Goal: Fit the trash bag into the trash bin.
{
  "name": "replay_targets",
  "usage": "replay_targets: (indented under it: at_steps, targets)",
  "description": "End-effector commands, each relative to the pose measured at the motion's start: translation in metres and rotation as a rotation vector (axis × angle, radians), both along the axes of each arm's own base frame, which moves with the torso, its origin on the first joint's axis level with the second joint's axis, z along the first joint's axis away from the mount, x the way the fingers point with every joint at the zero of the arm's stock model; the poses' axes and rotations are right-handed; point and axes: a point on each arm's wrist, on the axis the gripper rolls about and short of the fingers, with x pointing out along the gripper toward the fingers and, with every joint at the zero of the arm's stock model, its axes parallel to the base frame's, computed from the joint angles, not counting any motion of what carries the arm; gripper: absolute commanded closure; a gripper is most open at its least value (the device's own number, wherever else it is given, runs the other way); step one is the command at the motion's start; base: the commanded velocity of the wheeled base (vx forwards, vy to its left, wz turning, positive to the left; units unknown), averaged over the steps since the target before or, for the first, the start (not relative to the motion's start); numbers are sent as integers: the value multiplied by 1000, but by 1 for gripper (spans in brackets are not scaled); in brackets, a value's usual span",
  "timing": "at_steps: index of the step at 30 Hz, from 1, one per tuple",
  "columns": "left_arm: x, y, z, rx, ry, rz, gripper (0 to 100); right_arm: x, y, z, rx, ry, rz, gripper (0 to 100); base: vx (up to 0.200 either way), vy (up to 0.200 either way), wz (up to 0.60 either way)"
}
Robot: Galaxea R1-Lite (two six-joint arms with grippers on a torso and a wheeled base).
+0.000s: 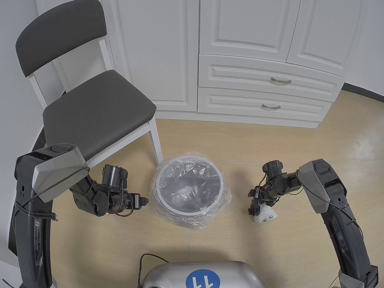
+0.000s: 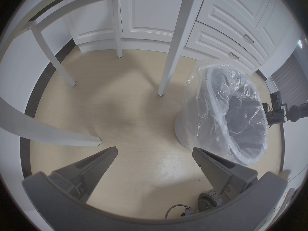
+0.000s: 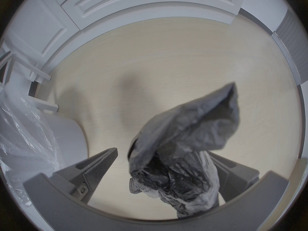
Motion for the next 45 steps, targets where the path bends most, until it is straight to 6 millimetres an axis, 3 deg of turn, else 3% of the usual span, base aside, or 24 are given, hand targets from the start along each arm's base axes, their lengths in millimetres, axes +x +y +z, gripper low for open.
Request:
replay_targets:
  at_steps: [1, 11, 12, 24, 28, 33, 37, 39, 44, 45]
  targets:
    - [0, 0, 0, 1, -1, 2, 0, 0, 0, -2, -2, 4, 1, 0, 0, 0, 0]
    - [0, 0, 1, 1, -3, 0, 0, -1, 1, -2, -2, 7, 3, 0, 0, 0, 0]
    - [0, 0, 2, 1, -3, 0, 0, -1, 2, -2, -2, 4, 4, 100, 0, 0, 0]
    - [-1, 0, 6, 1, -9, 4, 0, 3, 0, 4, -58, -50, -51, 100, 0, 0, 0]
    - [-3, 1, 12, -1, -20, 4, 0, 6, -3, 26, -76, -146, -93, 100, 0, 0, 0]
    - [-4, 2, 24, -6, -41, 7, 0, -11, -17, 63, -85, -174, -82, 100, 0, 0, 0]
    - [-10, 5, 30, 6, -42, -2, 0, -23, -24, 75, -141, -153, -20, 100, 0, 0, 0]
    - [-15, 8, 41, 29, -56, -26, 0, -36, -31, 97, -170, -178, 26, 100, 0, 0, 0]
    - [-24, 10, 52, 29, -65, -36, 0, -66, -42, 125, -183, -232, 161, 100, 0, 0, 0]
    - [-28, 10, 55, 31, -69, -41, 0, -80, -47, 137, -224, -242, 209, 100, 0, 0, 0]
